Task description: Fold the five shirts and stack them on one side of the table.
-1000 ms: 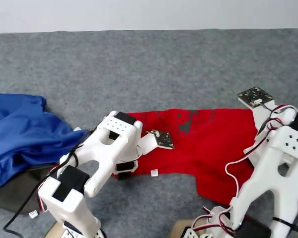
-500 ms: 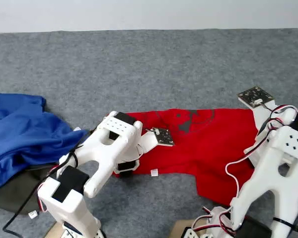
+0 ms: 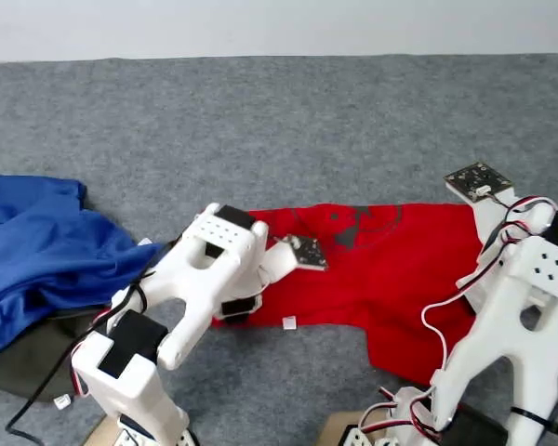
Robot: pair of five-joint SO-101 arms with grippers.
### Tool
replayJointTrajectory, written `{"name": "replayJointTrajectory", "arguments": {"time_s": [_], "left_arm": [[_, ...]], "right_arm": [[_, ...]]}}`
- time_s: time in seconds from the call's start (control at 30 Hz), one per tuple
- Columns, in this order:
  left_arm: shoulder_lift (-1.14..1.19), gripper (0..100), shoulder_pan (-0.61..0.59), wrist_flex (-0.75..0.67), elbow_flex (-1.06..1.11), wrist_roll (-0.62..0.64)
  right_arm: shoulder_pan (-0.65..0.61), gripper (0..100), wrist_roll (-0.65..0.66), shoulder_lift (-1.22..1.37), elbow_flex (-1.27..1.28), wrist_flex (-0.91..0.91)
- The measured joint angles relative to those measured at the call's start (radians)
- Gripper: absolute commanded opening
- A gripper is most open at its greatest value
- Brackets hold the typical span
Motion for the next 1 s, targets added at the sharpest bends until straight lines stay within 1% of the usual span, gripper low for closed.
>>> {"name": "replayJointTrajectory", "arguments": {"time_s": [0.13, 0.3, 0.43, 0.63, 0.77, 1.0], "left_arm": [[0.0, 1, 0.0, 0.098, -0.13, 0.0], [0.0, 1, 0.0, 0.169, -0.232, -0.005], [0.0, 1, -0.028, 0.176, -0.241, -0.011], [0.0, 1, -0.152, 0.18, -0.241, -0.103], [0.0, 1, -0.209, 0.19, -0.241, -0.13], [0.0, 1, -0.203, 0.195, -0.241, -0.133]], "right_arm": [[0.0, 1.0, 0.0, 0.0, 0.0, 0.0], [0.0, 1.0, 0.0, -0.008, 0.0, 0.0], [0.0, 1.0, 0.0, -0.008, 0.0, 0.0], [0.0, 1.0, 0.008, -0.008, 0.0, 0.002], [0.011, 1.0, 0.04, -0.018, 0.06, 0.002], [0.021, 1.0, 0.081, -0.091, 0.203, 0.003]]}}
